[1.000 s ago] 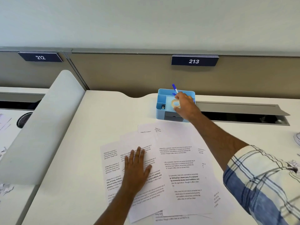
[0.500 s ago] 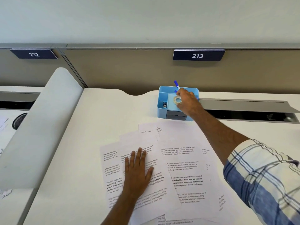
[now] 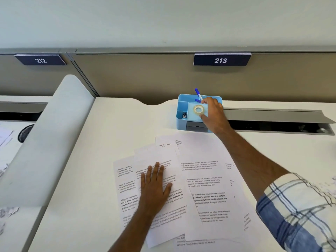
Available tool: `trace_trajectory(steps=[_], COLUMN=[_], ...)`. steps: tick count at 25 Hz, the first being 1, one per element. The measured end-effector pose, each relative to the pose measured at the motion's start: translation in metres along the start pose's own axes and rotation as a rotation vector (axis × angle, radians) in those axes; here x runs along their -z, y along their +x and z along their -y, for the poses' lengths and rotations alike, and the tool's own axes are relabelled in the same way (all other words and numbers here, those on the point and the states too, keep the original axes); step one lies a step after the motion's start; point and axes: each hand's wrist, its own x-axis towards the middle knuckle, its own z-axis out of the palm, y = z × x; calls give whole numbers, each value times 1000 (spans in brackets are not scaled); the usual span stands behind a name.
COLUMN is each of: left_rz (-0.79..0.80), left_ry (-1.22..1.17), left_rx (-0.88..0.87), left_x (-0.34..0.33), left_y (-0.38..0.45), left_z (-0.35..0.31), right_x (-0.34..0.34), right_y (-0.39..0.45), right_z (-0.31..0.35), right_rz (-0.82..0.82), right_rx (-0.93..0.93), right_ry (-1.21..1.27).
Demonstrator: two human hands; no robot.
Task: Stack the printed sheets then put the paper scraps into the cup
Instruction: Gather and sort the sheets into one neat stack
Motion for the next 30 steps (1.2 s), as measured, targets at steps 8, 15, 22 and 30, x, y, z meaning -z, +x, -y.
trace_trajectory(steps=[8,15,22,30], left_rz=[-63,-147,-89,59], left_ry=[-135,-419,-283,-166], left_rx=[64,313,487,402], left_x=[21,36,24,18], left_y=[-24,-79,-125,-131], left_z=[4,0,-3,-2], right_x=[-7,-32,-20,-14], right_y=[-161,-285,-331,-323], right_z=[-41,-76,-113,-102], right_rz=[113,296,191,168], right_rx=[-236,-422,-426,-567], right_ry=[397,492,191,266])
